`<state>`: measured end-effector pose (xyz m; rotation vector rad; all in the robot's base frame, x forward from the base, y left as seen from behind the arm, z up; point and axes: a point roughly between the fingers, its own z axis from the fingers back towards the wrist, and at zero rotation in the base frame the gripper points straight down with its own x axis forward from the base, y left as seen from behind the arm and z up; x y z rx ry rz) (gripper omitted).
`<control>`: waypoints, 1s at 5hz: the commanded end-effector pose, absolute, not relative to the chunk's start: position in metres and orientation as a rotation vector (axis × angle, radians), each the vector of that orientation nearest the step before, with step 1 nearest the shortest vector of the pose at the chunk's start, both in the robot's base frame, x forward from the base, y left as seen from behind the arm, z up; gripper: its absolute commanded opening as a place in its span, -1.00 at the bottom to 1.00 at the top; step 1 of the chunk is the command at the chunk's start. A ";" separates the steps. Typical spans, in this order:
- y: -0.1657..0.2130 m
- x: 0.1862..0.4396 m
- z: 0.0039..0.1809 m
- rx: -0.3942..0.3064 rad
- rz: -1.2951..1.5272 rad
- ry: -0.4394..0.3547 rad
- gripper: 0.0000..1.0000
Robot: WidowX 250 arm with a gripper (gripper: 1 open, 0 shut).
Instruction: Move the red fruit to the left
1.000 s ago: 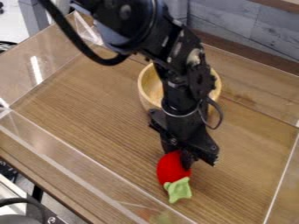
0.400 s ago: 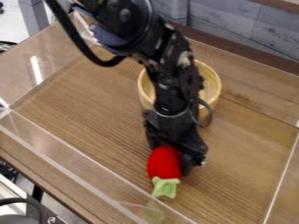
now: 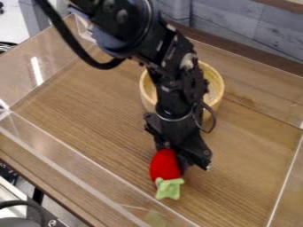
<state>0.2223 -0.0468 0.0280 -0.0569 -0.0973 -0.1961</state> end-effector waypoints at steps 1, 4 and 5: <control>-0.048 0.227 0.049 -0.060 -0.242 -0.160 -1.00; 0.000 0.224 0.114 0.006 -0.082 -0.231 -1.00; 0.030 0.225 0.128 0.027 0.004 -0.224 -1.00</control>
